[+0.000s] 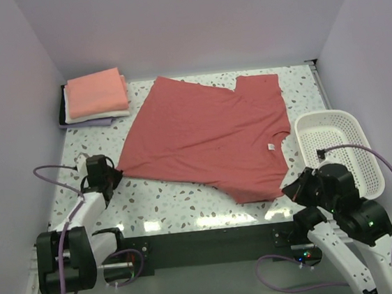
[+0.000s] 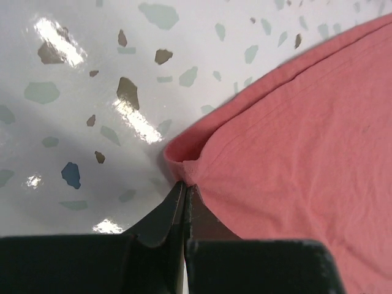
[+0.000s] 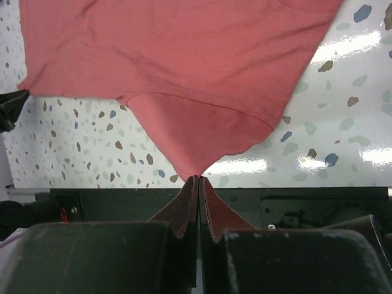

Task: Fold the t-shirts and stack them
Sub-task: Flatten the tshirt out

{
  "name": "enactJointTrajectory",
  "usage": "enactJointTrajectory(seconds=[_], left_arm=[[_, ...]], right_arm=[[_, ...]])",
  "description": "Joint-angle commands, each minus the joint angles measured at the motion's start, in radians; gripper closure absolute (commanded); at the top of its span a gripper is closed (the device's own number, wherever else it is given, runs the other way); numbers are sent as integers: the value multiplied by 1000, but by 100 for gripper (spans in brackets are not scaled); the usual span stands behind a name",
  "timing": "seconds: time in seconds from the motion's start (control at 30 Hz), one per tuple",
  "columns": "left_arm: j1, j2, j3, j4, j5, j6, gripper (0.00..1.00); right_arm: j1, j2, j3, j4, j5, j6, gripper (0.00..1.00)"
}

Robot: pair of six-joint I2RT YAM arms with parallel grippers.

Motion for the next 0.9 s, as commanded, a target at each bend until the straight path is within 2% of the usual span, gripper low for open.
enactJointTrajectory(seconds=[0.0,0.23,0.5,0.53,0.57,0.6,0.67,0.7,0.73,0.8,0.87], left_arm=[[5,-80,69,-70,-85,1,100],[7,-337,79,-283,-205,-14,100],[7,-427,40,-339,-199,27,100],[5,-419,37,-319,-190,43,100],[5,-410,37,-314,-168,52,100],[7,-402,42,-313,-154,67,90],[5,-382,68,-308,-103,79,75],[5,-382,77,-311,-87,84,61],[5,-395,88,-316,-73,89,55],[5,-414,134,-320,-59,104,46],[5,-431,192,-308,-46,135,43]], right_arm=[[2,-12,63,-70,-17,-8,100],[1,-50,121,-176,-38,-28,100],[1,-83,203,-263,-162,-25,99],[1,-77,210,-254,-182,-28,92],[-1,-67,217,-245,-228,-32,73],[-1,-61,226,-220,-244,-34,62],[-2,-47,227,-190,-238,-44,46],[-2,-26,223,-153,-230,-44,43],[-4,-14,218,-125,-225,-41,41],[-4,23,185,-3,-222,-31,37],[-5,60,152,91,-202,-15,37]])
